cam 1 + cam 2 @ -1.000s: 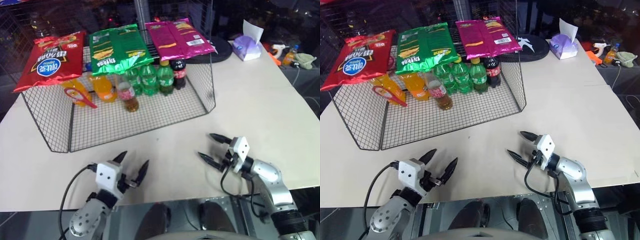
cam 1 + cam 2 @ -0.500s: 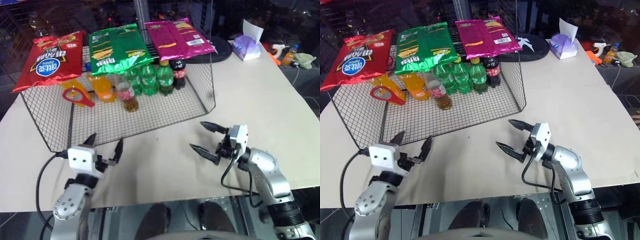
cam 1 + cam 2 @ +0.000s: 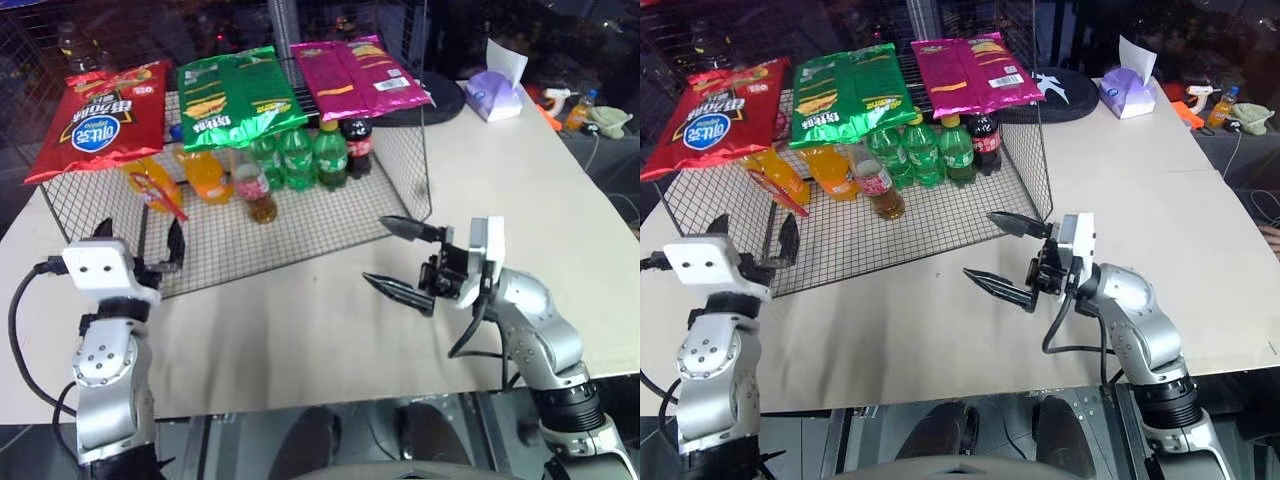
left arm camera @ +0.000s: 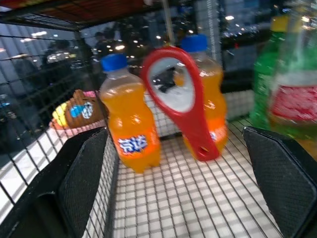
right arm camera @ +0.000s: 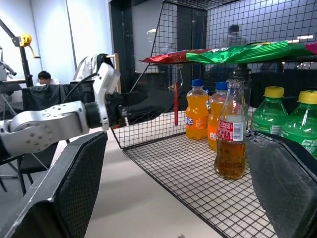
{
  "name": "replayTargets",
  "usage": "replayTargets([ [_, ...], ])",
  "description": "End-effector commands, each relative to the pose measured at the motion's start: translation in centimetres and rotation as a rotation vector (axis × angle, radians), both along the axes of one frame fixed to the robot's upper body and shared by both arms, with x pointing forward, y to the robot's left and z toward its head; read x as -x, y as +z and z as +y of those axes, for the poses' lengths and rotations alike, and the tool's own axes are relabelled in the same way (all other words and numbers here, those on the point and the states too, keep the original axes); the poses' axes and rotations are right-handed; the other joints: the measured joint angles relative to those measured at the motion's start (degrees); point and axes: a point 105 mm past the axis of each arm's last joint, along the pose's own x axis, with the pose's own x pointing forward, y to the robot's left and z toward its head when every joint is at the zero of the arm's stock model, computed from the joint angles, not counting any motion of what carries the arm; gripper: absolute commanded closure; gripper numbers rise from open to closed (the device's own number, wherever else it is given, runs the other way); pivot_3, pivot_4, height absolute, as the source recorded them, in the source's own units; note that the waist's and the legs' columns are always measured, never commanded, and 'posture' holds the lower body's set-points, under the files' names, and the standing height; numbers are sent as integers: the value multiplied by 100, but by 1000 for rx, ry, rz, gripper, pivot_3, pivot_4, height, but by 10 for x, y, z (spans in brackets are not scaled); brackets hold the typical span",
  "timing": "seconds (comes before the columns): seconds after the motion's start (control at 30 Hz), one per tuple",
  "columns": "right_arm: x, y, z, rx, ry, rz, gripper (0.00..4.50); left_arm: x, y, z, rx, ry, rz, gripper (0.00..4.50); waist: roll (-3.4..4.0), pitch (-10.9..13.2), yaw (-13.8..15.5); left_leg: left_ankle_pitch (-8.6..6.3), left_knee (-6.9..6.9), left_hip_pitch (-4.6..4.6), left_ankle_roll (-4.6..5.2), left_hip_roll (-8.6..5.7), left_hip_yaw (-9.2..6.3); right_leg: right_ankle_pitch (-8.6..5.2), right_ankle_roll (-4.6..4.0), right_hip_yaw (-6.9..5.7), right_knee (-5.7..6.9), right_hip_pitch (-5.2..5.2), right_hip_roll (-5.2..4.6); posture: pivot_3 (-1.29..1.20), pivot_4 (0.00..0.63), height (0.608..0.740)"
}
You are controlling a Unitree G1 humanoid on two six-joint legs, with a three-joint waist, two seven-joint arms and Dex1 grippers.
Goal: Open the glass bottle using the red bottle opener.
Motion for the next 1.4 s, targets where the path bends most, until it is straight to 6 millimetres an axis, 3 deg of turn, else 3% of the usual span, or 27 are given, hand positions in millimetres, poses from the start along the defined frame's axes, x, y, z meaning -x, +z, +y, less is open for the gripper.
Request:
replayTargets([
  [0.03, 5, 13, 2, -19, 16, -50, 35, 0, 13, 10, -28, 41, -36, 0, 0, 0, -1, 0, 0, 0, 0, 0, 0, 0, 0, 0, 0, 0, 0, 0, 150, 740],
  [0.8, 6, 11, 7, -9, -10, -60, 35, -43, 16, 3, -13, 12, -38, 0, -6, 2, -2, 1, 0, -10, -1, -2, 1, 0, 0, 2, 4, -14, 1, 0, 150, 740],
  [1.1, 7, 4, 5, -1, -25, -55, 35, -51, 27, -4, -11, -21, -91, 0, -10, 2, -9, 1, 1, -15, -2, -3, 3, 0, 1, 3, 5, -21, 1, 0, 150, 740],
  [1.4, 8, -6, 3, 3, -32, -44, 0, -49, 32, -7, 11, -39, -127, 4053, -11, 1, -9, 1, 1, -15, -2, -3, 3, 0, 1, 4, 6, -21, 1, 0, 150, 740],
])
